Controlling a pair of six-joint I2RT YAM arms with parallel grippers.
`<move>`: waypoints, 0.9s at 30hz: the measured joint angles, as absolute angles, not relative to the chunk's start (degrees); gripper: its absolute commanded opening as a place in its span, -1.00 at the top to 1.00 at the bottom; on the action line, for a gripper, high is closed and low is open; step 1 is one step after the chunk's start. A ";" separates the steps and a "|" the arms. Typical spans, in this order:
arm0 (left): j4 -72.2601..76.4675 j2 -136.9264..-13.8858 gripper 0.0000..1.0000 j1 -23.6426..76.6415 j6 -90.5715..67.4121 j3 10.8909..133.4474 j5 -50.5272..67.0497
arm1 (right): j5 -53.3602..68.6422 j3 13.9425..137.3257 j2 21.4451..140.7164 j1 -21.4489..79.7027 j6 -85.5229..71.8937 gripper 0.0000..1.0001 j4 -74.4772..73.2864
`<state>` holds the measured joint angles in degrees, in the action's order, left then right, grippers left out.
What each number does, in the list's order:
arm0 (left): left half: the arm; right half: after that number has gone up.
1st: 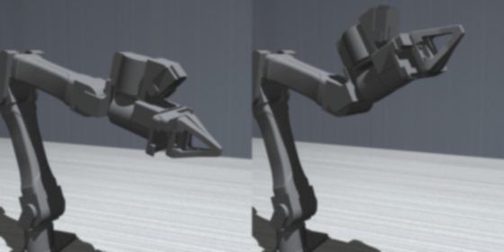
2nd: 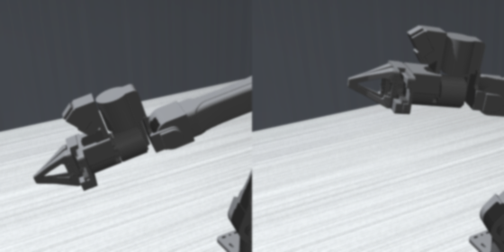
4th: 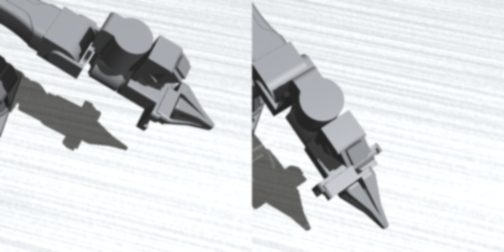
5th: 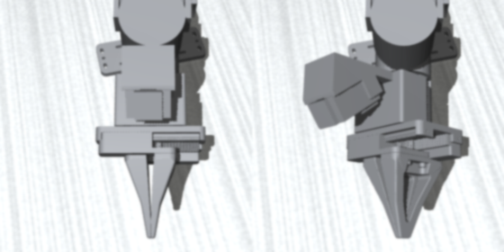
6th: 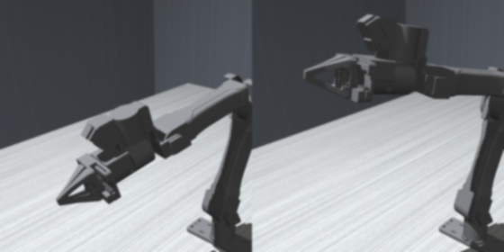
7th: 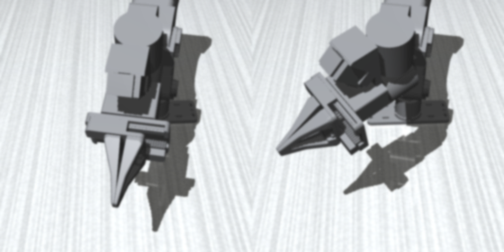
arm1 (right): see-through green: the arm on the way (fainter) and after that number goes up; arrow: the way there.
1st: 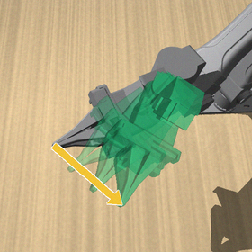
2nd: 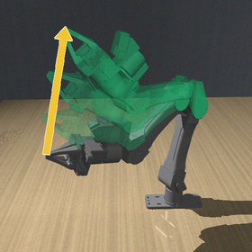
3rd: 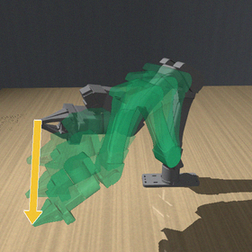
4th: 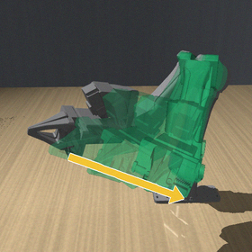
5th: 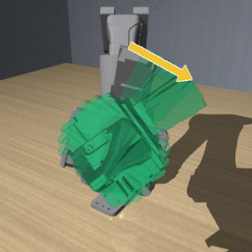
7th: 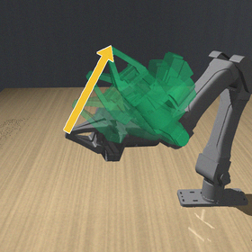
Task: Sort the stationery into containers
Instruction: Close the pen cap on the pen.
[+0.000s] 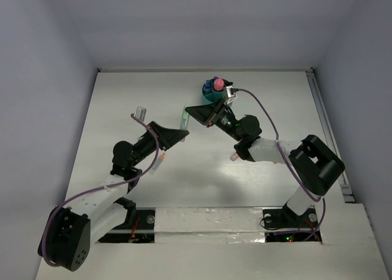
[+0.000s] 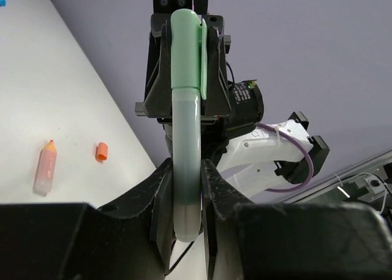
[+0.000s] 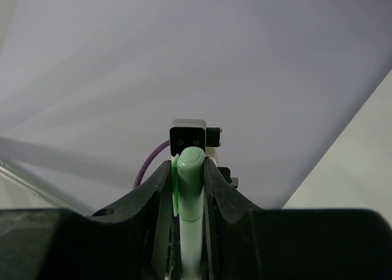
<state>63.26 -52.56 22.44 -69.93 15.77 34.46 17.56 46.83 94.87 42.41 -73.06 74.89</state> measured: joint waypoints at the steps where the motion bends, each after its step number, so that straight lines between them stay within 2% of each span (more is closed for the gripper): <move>1: 63.48 -52.90 1.00 22.44 -69.93 16.05 34.54 | 17.32 46.83 94.87 42.39 -73.08 0.90 75.09; 12: 64.07 -54.78 1.00 22.44 -69.67 17.93 36.77 | 16.47 46.19 94.87 42.39 -73.97 1.00 77.14; 21: 53.36 -54.11 1.00 22.52 -65.19 23.42 41.74 | 16.10 42.94 93.06 41.71 -74.98 1.00 79.53; 27: 52.49 -55.18 1.00 22.57 -64.53 27.07 45.17 | 16.01 42.22 89.82 41.71 -71.07 1.00 80.34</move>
